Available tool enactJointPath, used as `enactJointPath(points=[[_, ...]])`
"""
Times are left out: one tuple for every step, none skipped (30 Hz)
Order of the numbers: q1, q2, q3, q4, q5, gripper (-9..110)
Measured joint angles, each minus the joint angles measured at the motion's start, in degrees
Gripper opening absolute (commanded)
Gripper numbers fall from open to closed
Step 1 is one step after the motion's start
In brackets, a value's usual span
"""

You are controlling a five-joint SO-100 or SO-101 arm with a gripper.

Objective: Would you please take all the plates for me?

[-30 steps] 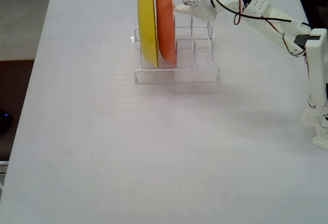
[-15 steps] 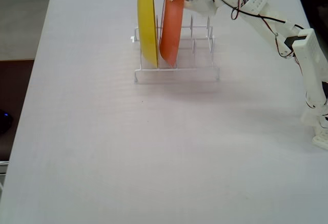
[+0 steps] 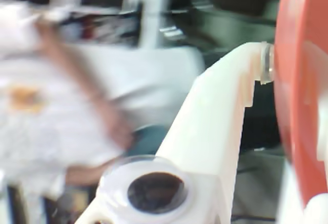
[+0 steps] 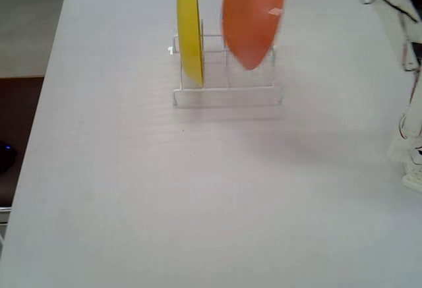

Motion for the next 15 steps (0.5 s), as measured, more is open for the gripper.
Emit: enactJointPath(points=[[-0.88,3.08,1.76,0.00,0.00,-1],[-1.67,5.89,3.16,0.09,0.88,-1],[-2.64,8.61,4.39,0.09,1.05,-1],[-3.78,11.16,5.54,0.35,1.23,-1],[-5.10,13.71,6.68,0.44,1.58,-1],[-6.68,16.08,7.65,0.44,2.11,-1],[-8.44,18.46,8.70,0.44,2.99,-1],[-10.20,20.65,9.49,0.44,3.78,-1],[-12.13,22.76,10.37,0.44,4.39,-1],[-14.06,24.70,11.34,0.26,5.01,-1],[-16.08,26.63,12.74,-0.35,5.71,-1],[-18.19,28.56,14.50,-1.49,6.33,-1],[-20.30,30.32,16.52,-3.08,6.94,-1],[-21.97,31.55,18.11,-4.22,7.21,-1],[-23.55,32.96,19.60,-5.54,7.56,-1]])
